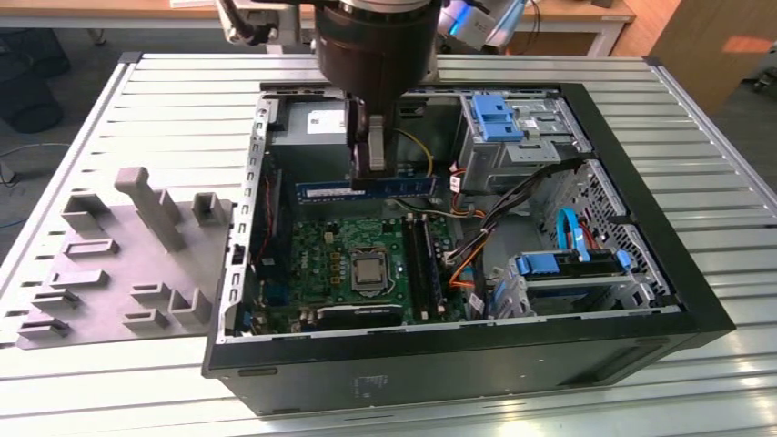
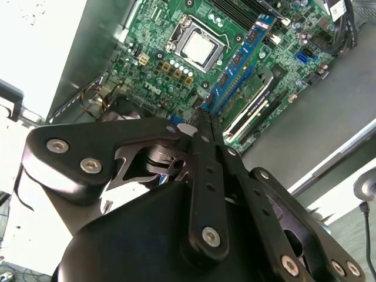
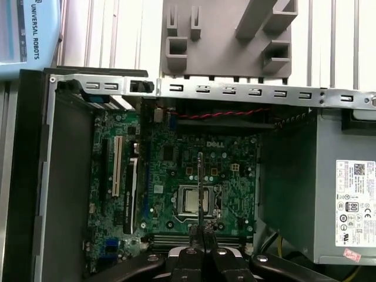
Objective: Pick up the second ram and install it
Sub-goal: 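Pick up the second ram and move it above second insertion slot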
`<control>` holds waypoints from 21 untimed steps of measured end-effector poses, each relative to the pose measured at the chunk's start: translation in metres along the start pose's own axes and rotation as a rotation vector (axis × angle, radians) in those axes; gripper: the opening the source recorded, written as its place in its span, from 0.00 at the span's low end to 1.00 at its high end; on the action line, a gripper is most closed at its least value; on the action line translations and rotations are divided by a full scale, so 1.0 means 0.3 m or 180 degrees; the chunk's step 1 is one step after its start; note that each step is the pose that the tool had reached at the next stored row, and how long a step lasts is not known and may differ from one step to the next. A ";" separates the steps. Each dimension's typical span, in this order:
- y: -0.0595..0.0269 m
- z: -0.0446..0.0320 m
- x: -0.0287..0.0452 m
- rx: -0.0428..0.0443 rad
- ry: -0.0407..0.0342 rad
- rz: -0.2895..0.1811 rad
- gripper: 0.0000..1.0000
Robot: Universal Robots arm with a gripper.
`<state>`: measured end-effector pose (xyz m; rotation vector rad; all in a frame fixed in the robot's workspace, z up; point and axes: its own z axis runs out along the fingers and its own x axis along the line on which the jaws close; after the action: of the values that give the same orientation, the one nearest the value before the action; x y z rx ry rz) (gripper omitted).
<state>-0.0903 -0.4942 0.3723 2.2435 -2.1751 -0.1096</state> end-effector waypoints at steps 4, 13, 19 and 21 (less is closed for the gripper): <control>-0.003 0.024 0.001 0.0000 0.0000 -0.0001 0.11; -0.023 0.073 0.000 0.0000 0.0000 -0.0001 0.11; -0.053 0.084 -0.007 0.0000 0.0000 -0.0001 0.11; -0.067 0.087 -0.008 0.0000 0.0000 -0.0001 0.11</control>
<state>-0.0719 -0.4902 0.3451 2.2439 -2.1749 -0.1095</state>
